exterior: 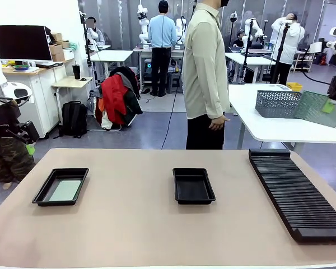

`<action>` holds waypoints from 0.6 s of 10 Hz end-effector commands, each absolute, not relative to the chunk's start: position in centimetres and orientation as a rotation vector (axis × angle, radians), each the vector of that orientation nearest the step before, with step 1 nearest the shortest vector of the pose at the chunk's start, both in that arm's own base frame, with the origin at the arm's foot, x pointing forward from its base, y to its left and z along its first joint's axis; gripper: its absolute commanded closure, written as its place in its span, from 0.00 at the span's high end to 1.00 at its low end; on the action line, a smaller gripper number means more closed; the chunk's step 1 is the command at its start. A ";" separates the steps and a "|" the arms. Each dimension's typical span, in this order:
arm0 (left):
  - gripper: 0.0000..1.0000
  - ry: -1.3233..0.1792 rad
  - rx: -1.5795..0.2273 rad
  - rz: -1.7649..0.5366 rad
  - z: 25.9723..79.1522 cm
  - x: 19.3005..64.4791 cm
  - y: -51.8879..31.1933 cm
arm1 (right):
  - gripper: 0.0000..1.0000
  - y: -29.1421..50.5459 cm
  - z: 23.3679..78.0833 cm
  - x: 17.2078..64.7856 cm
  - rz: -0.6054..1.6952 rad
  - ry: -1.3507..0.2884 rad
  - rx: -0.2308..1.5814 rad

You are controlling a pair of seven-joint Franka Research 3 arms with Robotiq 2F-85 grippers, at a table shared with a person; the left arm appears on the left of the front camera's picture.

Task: Inspect and transfer BCBs to ESD trays.
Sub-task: Pick up the Blank PCB from the PCB Rack and place it in the right ESD tray.

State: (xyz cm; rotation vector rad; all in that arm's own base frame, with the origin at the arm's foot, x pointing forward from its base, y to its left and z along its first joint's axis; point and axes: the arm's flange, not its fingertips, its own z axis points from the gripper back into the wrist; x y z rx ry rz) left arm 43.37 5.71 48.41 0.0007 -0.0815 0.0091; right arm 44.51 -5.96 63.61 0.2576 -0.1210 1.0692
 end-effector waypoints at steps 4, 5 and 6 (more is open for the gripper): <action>1.00 -0.092 -0.001 0.012 48.2 43.5 5.7 | 0.03 1.7 58.6 43.4 0.606 -0.131 0.482; 1.00 -0.092 -0.001 0.012 48.2 43.5 5.7 | 0.03 2.9 57.5 43.3 0.555 -0.142 0.530; 1.00 -0.092 -0.001 0.012 48.2 43.5 5.7 | 0.03 4.2 56.1 43.3 0.502 -0.141 0.581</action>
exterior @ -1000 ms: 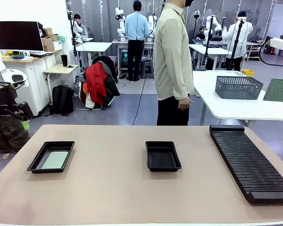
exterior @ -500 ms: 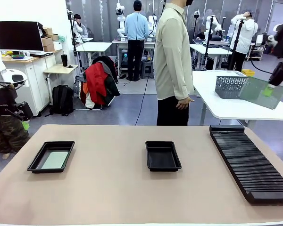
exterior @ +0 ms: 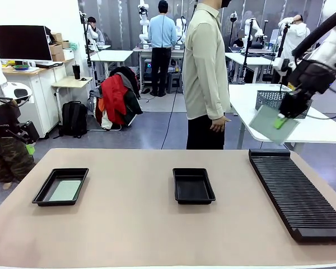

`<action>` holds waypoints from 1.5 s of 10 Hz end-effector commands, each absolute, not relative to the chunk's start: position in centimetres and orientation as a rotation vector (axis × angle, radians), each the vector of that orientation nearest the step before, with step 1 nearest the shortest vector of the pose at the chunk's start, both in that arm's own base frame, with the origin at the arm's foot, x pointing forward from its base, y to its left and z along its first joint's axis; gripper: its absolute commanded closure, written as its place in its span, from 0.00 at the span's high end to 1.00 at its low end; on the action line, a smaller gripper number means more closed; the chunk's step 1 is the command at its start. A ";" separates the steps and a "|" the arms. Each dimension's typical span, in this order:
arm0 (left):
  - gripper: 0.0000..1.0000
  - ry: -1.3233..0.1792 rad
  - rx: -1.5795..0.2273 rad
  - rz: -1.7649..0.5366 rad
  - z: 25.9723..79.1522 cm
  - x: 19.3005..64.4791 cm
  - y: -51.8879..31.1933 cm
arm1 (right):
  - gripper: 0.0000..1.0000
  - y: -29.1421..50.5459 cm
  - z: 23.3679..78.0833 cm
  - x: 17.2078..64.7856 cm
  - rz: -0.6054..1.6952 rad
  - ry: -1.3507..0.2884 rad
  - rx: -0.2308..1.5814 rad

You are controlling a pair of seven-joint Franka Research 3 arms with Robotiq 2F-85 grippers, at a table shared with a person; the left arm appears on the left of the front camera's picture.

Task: Inspect and transfer BCBs to ESD trays.
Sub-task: Pick up the Blank PCB from the PCB Rack and place it in the right ESD tray.

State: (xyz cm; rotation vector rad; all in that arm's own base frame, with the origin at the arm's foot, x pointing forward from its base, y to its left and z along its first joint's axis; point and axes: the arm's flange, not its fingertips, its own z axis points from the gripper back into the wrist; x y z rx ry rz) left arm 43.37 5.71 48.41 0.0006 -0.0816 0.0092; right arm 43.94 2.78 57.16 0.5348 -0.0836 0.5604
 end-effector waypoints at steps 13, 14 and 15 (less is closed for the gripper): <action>1.00 -0.092 -0.001 0.012 48.2 43.5 5.7 | 0.03 18.4 36.7 45.8 0.119 -0.128 0.867; 1.00 -0.092 -0.001 0.012 48.2 43.5 5.7 | 0.03 18.8 35.5 46.5 0.109 -0.121 0.876; 1.00 -0.092 -0.001 0.012 48.2 43.5 5.7 | 0.03 19.1 34.5 47.0 0.102 -0.124 0.878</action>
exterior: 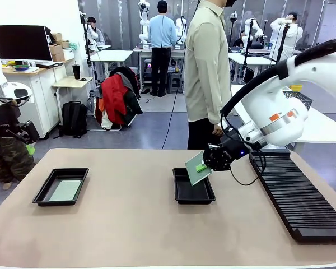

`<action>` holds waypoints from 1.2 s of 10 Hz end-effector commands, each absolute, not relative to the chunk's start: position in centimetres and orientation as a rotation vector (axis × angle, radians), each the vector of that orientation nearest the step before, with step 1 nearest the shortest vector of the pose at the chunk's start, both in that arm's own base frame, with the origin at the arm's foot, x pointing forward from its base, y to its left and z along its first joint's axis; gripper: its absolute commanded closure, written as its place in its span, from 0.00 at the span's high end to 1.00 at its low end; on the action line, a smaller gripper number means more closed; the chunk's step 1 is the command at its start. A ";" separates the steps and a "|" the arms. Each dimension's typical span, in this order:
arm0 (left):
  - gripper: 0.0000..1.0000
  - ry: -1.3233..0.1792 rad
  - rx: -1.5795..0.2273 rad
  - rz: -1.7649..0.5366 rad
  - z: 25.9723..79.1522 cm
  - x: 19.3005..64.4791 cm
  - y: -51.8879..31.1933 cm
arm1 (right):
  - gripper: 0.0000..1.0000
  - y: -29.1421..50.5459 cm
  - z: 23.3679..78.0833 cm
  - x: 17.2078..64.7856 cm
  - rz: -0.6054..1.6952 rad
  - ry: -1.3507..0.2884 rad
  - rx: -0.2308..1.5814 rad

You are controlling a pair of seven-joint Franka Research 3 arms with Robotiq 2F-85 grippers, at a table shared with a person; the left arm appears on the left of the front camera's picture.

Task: Inspect and transfer BCBs to ESD trays.
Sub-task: Pick up the Blank PCB from the PCB Rack and place it in the right ESD tray.

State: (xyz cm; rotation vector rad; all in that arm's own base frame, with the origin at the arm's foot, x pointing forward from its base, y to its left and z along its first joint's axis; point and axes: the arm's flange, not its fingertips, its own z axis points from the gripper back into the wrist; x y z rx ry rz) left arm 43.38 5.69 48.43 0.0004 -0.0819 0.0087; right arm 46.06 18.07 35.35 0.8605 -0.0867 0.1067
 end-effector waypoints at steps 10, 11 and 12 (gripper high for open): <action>1.00 -0.092 -0.001 0.012 48.2 43.5 5.7 | 0.03 21.8 29.7 49.2 -0.008 -0.075 0.833; 1.00 -0.092 -0.001 0.012 48.2 43.5 5.7 | 0.03 22.0 29.5 49.2 -0.015 -0.072 0.825; 1.00 -0.092 -0.001 0.012 48.2 43.5 5.7 | 0.03 22.2 29.3 49.3 -0.025 -0.067 0.816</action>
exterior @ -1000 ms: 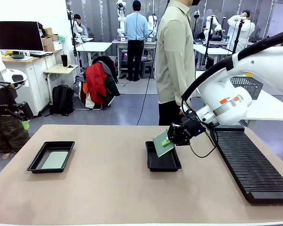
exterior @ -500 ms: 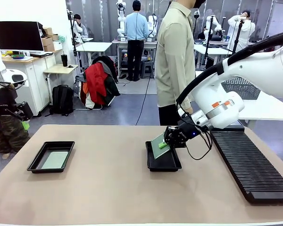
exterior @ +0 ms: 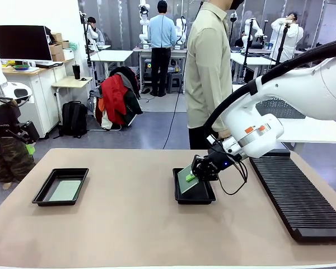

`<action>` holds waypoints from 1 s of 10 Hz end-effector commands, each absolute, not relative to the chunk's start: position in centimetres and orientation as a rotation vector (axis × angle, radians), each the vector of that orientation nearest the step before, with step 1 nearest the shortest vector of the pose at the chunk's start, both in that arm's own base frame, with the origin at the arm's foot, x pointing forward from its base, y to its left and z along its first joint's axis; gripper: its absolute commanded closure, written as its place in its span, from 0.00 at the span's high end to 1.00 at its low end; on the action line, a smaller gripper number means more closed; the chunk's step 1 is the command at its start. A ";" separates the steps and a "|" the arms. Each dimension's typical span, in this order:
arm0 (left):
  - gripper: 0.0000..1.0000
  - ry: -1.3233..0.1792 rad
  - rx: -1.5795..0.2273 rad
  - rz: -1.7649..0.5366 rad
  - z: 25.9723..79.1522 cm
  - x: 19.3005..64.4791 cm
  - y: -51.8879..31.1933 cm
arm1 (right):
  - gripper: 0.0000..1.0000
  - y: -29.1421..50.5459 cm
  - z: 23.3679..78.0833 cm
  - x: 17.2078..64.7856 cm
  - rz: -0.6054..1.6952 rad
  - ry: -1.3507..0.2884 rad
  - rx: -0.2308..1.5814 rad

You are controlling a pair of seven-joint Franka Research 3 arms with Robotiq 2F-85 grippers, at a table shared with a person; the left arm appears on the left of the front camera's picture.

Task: Inspect and transfer BCBs to ESD trays.
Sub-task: Pick up the Blank PCB from the PCB Rack and place it in the right ESD tray.

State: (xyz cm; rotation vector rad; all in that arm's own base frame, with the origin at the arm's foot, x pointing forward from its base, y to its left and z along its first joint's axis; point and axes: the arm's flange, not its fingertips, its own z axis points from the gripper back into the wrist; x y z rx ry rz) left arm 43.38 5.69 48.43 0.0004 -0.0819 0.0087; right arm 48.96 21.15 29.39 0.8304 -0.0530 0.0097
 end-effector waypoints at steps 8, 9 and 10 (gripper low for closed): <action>1.00 -0.092 -0.001 0.012 48.2 43.5 5.7 | 0.03 22.8 28.5 49.8 -0.051 -0.030 0.746; 1.00 -0.092 -0.001 0.012 48.2 43.5 5.7 | 0.03 22.8 28.6 49.8 -0.048 -0.033 0.742; 1.00 -0.092 -0.001 0.012 48.2 43.5 5.7 | 0.03 22.0 28.4 49.2 -0.030 -0.028 0.784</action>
